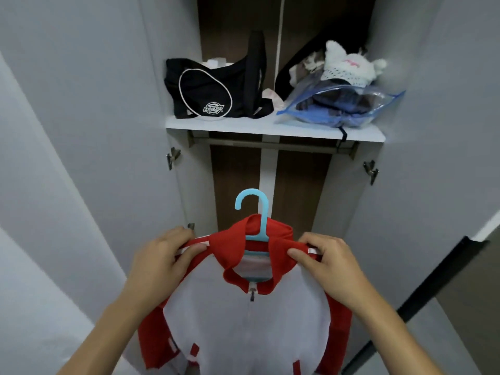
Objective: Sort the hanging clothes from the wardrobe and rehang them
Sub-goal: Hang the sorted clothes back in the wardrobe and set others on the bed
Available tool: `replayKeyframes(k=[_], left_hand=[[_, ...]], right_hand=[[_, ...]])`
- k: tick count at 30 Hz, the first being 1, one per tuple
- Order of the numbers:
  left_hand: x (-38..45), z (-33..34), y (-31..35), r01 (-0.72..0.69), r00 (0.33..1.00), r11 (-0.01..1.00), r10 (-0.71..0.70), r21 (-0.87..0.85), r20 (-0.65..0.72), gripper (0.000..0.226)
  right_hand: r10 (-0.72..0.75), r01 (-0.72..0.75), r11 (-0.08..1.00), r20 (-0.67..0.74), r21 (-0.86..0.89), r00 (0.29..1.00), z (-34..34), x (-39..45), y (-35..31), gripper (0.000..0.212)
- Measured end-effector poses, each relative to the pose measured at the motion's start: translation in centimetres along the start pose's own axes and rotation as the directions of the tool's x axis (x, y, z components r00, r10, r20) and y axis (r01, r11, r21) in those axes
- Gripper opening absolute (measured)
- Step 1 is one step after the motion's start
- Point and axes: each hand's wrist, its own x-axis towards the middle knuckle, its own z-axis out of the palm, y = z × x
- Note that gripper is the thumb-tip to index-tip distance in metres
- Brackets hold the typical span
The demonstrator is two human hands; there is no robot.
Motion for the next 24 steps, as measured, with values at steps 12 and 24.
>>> replayKeyframes(k=[12,24], left_hand=[[10.8,9.3,3.2,-0.088,0.991,0.990,0.098,-0.108,0.086,0.058],[19.8,19.4,5.0,-0.142,0.986,0.941,0.163,-0.309,0.042,0.044]], right_hand=[[0.116,-0.115,0.985,0.003,0.131,0.993,-7.3,1.0,7.8,0.009],[0.339,-0.270,0.932,-0.318,0.241,0.885,-5.2,4.8,12.6,0.021]])
